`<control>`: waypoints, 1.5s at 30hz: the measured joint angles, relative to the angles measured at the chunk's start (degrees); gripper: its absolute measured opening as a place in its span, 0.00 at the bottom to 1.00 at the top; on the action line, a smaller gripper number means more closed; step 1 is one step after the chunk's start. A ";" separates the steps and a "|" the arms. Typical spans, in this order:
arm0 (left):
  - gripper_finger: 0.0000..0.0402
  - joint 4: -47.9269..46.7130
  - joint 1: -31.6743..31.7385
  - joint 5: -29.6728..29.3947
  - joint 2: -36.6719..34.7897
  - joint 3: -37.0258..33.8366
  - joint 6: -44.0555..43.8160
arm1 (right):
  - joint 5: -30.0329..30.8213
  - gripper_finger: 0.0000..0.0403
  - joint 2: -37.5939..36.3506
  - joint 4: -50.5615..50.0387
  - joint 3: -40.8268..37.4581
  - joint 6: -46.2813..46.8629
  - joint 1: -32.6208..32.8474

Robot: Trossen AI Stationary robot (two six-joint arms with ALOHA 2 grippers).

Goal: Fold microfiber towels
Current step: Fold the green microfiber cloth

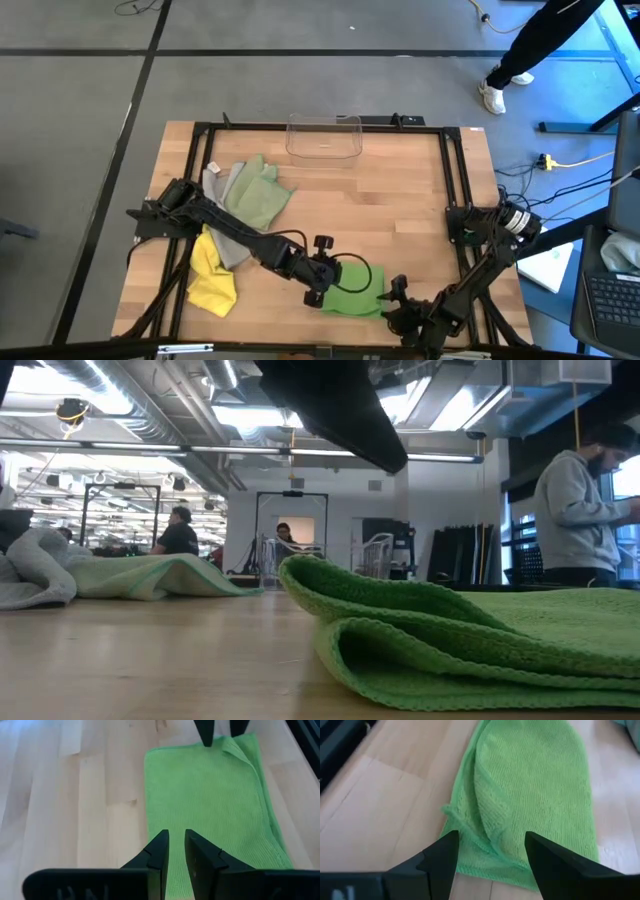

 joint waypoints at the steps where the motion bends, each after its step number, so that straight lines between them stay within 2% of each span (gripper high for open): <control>1: 0.14 0.04 0.00 -0.06 0.00 0.00 -0.12 | 0.10 0.58 0.00 0.43 0.00 -0.06 0.00; 8: 0.14 0.21 -0.01 -0.16 0.00 0.00 -1.61 | 2.21 0.56 -0.02 1.43 0.02 0.16 -0.02; 19: 0.14 0.27 -0.25 -0.17 0.00 0.00 -1.60 | -1.50 0.39 0.98 2.70 0.02 0.02 -0.57; 24: 0.14 0.52 -0.24 -0.19 0.00 0.00 -1.58 | -0.81 0.27 1.01 3.02 0.02 -0.35 -0.55; 31: 0.14 0.50 -0.24 -0.21 0.00 0.00 -1.60 | 0.48 0.04 1.01 3.02 0.02 -1.97 -0.55; 39: 0.14 0.46 -0.24 -0.23 0.00 0.00 -1.59 | 1.45 0.04 -0.28 2.52 0.20 -7.67 -0.52; 45: 0.14 0.43 -0.24 -0.23 0.00 0.00 -1.59 | 2.42 0.03 -1.30 -5.86 3.44 -8.61 -0.52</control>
